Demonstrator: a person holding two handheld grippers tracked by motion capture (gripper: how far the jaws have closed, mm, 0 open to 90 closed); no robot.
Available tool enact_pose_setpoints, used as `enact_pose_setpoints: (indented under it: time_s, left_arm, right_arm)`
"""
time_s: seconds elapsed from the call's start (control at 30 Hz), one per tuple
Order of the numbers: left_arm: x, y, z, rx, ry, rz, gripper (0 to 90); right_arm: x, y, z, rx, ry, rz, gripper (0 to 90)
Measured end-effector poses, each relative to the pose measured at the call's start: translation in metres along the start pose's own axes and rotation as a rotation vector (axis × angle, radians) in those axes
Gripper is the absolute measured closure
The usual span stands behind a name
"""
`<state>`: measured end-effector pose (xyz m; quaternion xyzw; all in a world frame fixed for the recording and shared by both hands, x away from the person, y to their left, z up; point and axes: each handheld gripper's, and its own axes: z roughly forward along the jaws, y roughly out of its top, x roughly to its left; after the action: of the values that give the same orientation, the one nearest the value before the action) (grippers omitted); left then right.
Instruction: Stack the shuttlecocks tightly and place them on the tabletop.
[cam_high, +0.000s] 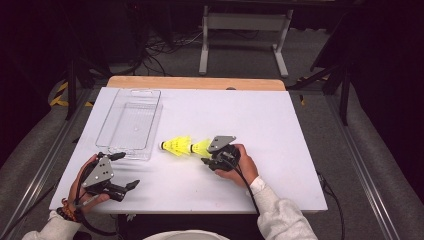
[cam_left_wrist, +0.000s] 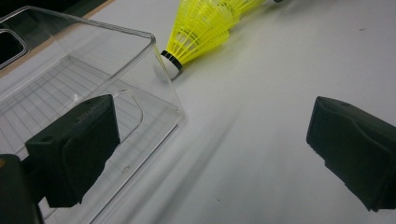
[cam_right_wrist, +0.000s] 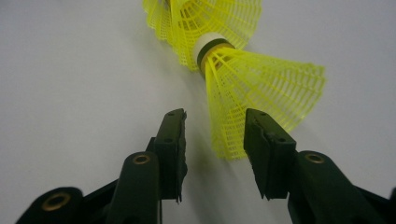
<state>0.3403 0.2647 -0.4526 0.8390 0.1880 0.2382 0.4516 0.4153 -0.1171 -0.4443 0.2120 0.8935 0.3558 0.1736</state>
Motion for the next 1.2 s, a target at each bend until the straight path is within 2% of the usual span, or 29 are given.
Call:
enact_pose_setpoints:
  time_s: [0.13,0.3,0.5,0.8,0.97,1.2]
  left_arm:
    - [0.0,0.0,0.0,0.0,-0.002,0.0,3.3]
    - [0.0,0.0,0.0,0.002,-0.001,0.001,3.3]
    - [0.0,0.0,0.0,0.003,-0.003,0.001,3.3]
    - [0.0,0.0,0.0,0.004,-0.004,0.002,3.3]
    - [0.0,0.0,0.001,0.008,-0.005,0.003,3.3]
    - [0.0,0.0,0.001,0.007,-0.006,0.002,3.3]
  right_arm:
    - [0.001,0.003,-0.001,-0.013,-0.014,0.006,61.5]
    - [0.0,0.003,-0.003,-0.056,-0.015,0.031,73.5]
    - [0.002,0.004,-0.004,-0.067,-0.011,0.019,89.1]
    - [0.005,0.007,-0.006,-0.096,-0.026,-0.001,90.0]
    - [0.007,0.011,-0.005,-0.125,-0.018,0.001,90.0]
    - [0.01,0.016,0.002,-0.133,-0.007,-0.001,90.0]
